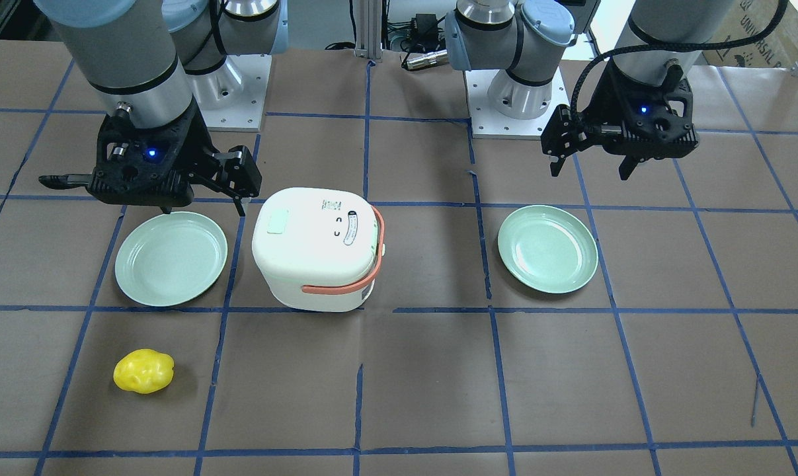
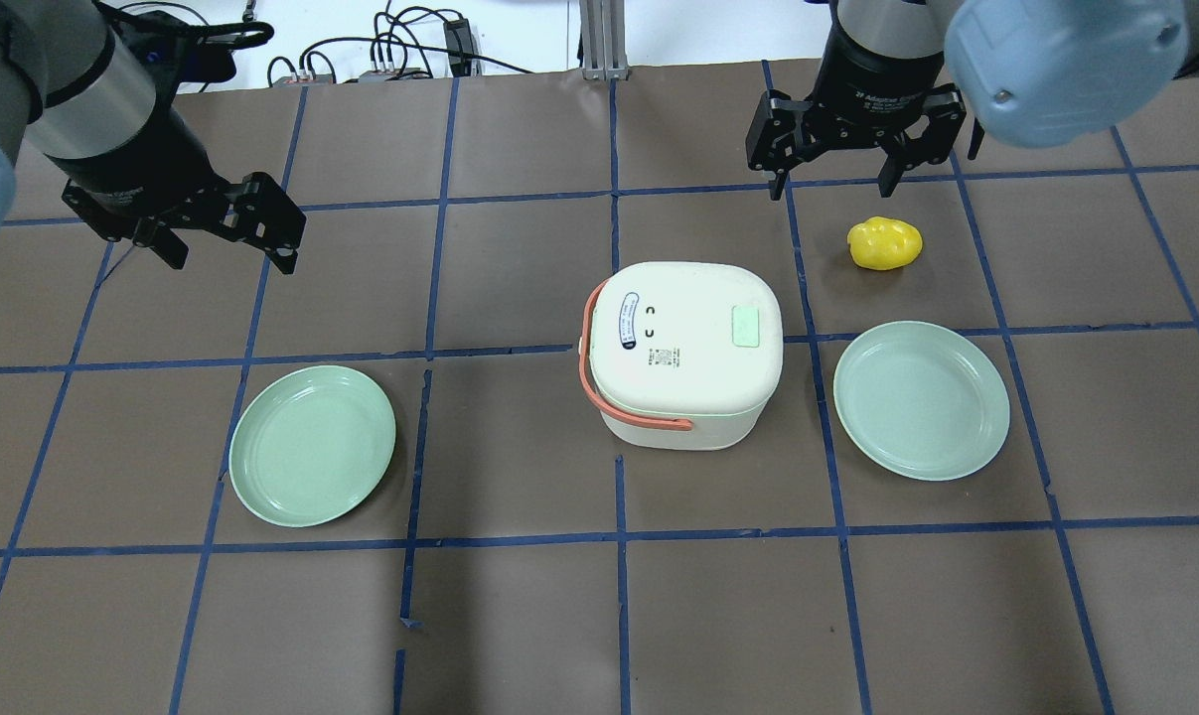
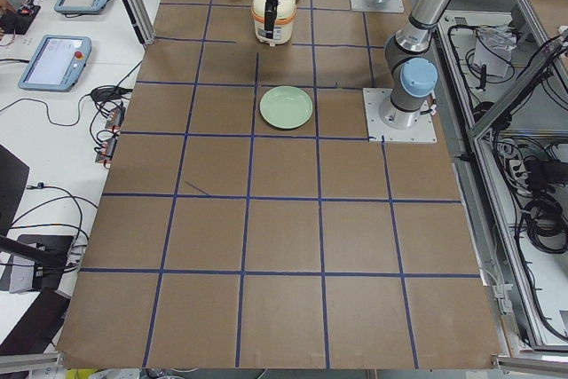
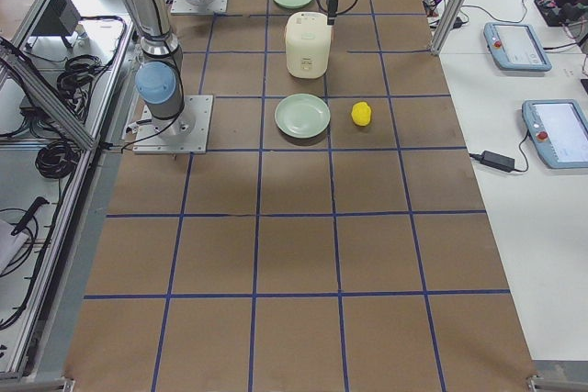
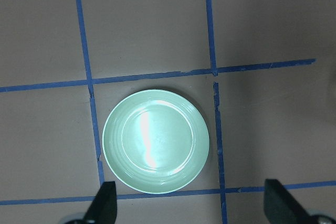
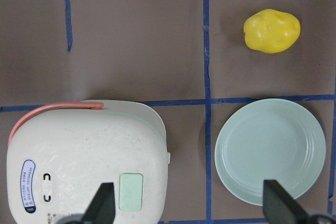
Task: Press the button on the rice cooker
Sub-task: 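Move the right gripper toward the white rice cooker's green button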
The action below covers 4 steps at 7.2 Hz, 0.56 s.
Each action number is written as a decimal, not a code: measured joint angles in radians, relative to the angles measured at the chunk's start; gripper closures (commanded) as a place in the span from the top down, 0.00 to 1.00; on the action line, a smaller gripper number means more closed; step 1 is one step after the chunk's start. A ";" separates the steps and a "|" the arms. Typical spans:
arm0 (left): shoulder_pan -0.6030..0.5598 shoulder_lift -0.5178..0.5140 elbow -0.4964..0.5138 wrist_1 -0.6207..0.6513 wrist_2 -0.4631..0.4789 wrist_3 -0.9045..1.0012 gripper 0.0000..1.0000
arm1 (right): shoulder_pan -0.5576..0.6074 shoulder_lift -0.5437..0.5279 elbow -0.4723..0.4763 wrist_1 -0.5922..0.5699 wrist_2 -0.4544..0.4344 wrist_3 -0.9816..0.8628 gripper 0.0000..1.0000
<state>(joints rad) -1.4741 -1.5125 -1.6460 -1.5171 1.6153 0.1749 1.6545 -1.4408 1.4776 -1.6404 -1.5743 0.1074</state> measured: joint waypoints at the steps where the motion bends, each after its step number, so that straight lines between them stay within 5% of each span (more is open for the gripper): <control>1: 0.000 0.000 0.000 0.000 0.000 0.000 1.00 | -0.009 -0.001 0.001 0.003 -0.003 -0.012 1.00; 4: 0.000 0.000 0.000 0.000 0.000 0.001 1.00 | -0.019 -0.019 0.004 0.014 -0.003 -0.019 1.00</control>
<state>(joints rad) -1.4741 -1.5125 -1.6459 -1.5171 1.6153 0.1759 1.6355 -1.4595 1.4812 -1.6263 -1.5775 0.0883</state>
